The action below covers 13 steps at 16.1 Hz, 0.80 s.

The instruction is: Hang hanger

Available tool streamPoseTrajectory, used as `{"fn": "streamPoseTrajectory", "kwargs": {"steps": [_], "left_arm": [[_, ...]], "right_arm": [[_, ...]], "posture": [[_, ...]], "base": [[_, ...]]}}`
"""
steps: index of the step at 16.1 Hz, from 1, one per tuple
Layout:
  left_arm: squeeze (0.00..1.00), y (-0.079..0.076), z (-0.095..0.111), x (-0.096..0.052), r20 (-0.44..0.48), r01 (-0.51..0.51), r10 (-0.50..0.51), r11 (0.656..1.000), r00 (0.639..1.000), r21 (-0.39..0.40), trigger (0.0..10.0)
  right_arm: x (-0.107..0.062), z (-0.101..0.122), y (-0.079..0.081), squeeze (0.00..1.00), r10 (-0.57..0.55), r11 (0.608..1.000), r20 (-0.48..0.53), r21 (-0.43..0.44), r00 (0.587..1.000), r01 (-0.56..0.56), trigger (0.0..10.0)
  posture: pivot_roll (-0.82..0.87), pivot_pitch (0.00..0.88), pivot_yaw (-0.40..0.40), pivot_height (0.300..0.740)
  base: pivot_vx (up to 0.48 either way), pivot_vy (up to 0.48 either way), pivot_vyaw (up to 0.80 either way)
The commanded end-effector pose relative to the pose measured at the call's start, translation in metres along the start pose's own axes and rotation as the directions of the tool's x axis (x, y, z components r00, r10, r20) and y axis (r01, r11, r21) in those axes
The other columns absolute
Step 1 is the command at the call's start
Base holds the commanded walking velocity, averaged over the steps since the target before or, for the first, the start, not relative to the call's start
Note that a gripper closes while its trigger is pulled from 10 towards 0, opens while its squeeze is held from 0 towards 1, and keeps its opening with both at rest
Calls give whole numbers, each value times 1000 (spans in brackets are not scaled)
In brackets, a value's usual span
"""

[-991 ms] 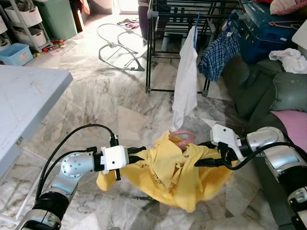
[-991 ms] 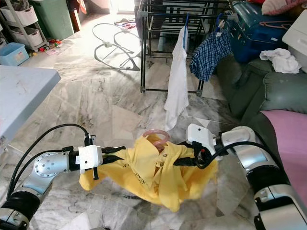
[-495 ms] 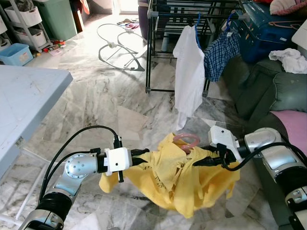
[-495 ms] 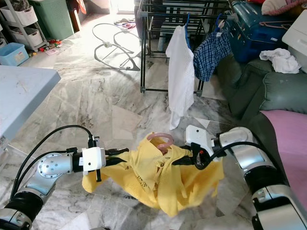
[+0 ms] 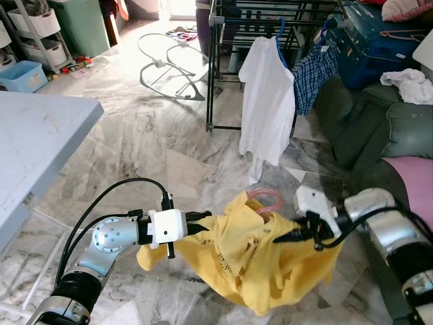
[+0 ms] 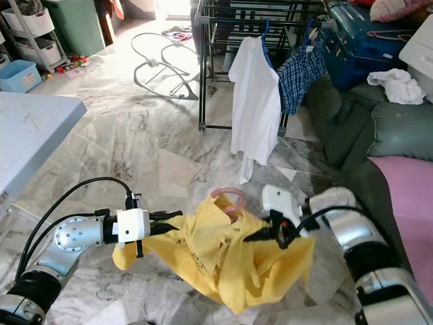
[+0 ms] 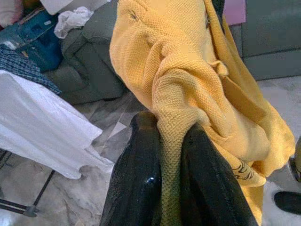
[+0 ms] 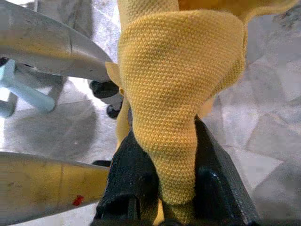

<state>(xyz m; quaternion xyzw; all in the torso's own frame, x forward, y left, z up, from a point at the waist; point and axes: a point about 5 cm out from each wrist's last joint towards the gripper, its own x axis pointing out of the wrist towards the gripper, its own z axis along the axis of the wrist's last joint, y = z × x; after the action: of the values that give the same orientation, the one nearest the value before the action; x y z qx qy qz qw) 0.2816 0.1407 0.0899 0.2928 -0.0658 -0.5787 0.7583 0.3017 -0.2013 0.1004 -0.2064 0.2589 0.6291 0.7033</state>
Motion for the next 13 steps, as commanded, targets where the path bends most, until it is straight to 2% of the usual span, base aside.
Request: {"fn": "streamPoseTrajectory", "kwargs": {"steps": [1,5,6,7,8,9,10,13], "left_arm": [[0,7,12,6,62,-33,31,999,998,43,0],[0,12,8,9,45,-138,135,988,990,66,0],[0,14,4,9,20,-182,181,981,983,64,4000],[0,16,-1,7,-16,-228,229,972,973,59,9608],[1000,19,-6,4,-35,-294,295,955,955,34,10000],[1000,19,-10,2,-55,-314,314,949,948,-5,10000],[1000,13,-14,0,-71,-289,287,957,955,-16,10000],[1000,2,-20,-4,-103,-198,201,980,974,34,10000]], "right_arm": [[5,2,3,0,36,999,4,-3,999,-36,0],[9,2,5,0,31,999,32,11,999,-31,0],[11,3,5,0,16,1000,48,17,999,-17,0],[12,3,5,0,4,1000,61,23,998,-5,0],[13,3,5,0,-6,1000,64,27,998,5,0],[15,1,6,0,-10,1000,64,30,998,8,0],[16,0,7,0,-16,999,62,33,998,14,0],[20,-3,8,0,-40,999,60,38,997,37,0]], "posture": [[-126,62,-13,740],[-130,61,-12,740],[-131,60,-11,740],[-131,59,-11,740],[-132,59,-12,740],[-134,60,-12,740],[-134,61,-12,740],[-133,63,-13,740]], "base": [[0,0,0],[0,0,0],[0,0,0],[0,0,0],[0,0,0],[0,0,0],[0,0,0],[0,0,0]]}}
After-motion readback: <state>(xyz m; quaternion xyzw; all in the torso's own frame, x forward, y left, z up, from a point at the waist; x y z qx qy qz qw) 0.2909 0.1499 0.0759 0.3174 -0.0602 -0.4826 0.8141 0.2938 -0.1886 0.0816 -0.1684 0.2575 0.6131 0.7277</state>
